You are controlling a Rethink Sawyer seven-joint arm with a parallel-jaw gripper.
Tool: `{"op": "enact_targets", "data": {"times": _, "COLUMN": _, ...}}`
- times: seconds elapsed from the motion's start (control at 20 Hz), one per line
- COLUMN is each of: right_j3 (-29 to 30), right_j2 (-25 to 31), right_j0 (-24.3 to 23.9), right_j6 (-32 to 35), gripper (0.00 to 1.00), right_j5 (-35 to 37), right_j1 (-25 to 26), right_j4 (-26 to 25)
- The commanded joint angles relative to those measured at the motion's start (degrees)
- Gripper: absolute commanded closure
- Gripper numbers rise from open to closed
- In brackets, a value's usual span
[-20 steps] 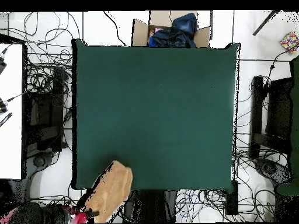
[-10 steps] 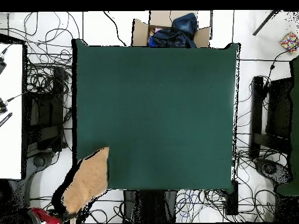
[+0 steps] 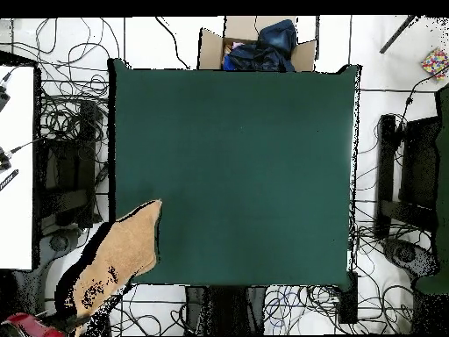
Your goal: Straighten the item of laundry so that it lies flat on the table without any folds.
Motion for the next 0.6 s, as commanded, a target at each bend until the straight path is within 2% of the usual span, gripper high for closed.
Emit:
{"op": "enact_targets", "data": {"times": 0.05, "right_j3": 0.24, "right_j2": 7.21, "right_j0": -2.41, "right_j6": 3.75, "gripper": 1.0, "right_j5": 3.45, "right_j1": -0.02, "right_j4": 3.67}}
{"op": "enact_targets", "data": {"times": 0.2, "right_j3": -1.05, "right_j2": 8.79, "right_j0": -4.32, "right_j6": 3.28, "gripper": 1.0, "right_j5": 3.81, "right_j1": 0.84, "right_j4": 4.82}}
{"op": "enact_targets", "data": {"times": 0.3, "right_j3": -2.07, "right_j2": 9.96, "right_j0": -5.76, "right_j6": 0.39, "gripper": 1.0, "right_j5": 3.54, "right_j1": 1.26, "right_j4": 4.21}}
{"op": "enact_targets", "data": {"times": 0.6, "right_j3": -7.56, "right_j2": 12.01, "right_j0": -11.08, "right_j6": -11.41, "gripper": 1.0, "right_j5": 2.2, "right_j1": 2.25, "right_j4": -4.69}}
